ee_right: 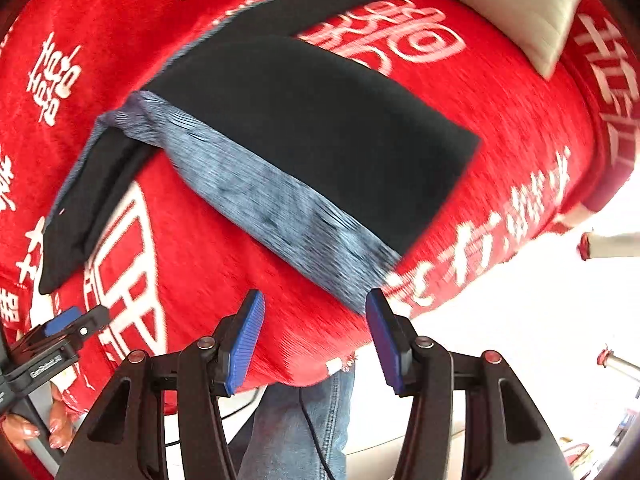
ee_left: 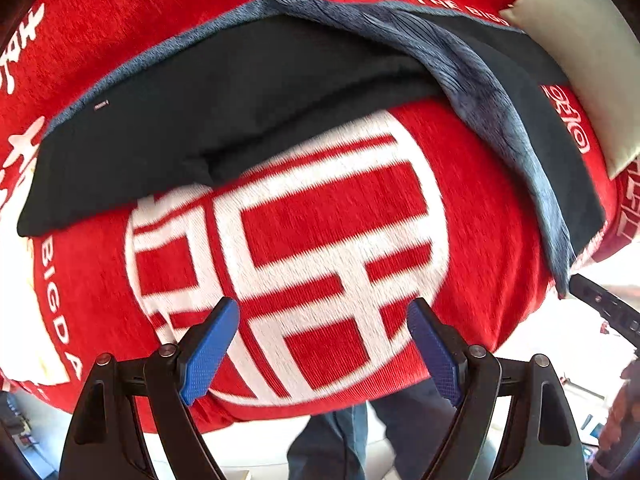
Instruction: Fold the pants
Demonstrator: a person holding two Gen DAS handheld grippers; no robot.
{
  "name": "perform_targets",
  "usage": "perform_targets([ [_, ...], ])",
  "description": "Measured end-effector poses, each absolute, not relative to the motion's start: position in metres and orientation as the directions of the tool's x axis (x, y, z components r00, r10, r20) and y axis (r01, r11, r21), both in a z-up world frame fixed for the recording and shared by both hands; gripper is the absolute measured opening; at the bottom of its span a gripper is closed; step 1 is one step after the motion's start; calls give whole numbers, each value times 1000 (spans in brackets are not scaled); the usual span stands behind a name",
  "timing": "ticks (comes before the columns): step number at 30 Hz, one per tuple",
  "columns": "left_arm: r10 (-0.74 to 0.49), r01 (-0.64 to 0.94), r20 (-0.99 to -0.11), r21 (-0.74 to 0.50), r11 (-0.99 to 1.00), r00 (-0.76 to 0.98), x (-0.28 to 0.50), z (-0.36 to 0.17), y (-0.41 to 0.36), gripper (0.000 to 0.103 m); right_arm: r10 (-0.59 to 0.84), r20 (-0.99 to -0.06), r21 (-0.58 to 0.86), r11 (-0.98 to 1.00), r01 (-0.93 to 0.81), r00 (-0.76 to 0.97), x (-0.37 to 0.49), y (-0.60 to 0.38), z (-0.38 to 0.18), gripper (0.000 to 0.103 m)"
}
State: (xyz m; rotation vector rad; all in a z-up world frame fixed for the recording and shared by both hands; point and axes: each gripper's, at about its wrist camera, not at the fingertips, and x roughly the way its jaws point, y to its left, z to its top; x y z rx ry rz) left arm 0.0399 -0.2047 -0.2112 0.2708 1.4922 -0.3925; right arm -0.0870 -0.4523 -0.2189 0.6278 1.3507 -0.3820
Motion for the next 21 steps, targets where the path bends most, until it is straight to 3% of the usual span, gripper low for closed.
perform_targets([
  [7,-77,455,-997,-61,888,18,31,-213,-225,87,158,-967,252,730,636,201,-104,-472,-247,57],
  [17,-63,474,-998,-52,879,8,42,-222,-282,87,320,-895,442,737,511,312,-92,-487,-255,56],
  [21,-74,478,-997,-76,875,-21,42,-228,-301,87,371,-877,480,713,512,306,-90,-497,-260,45],
])
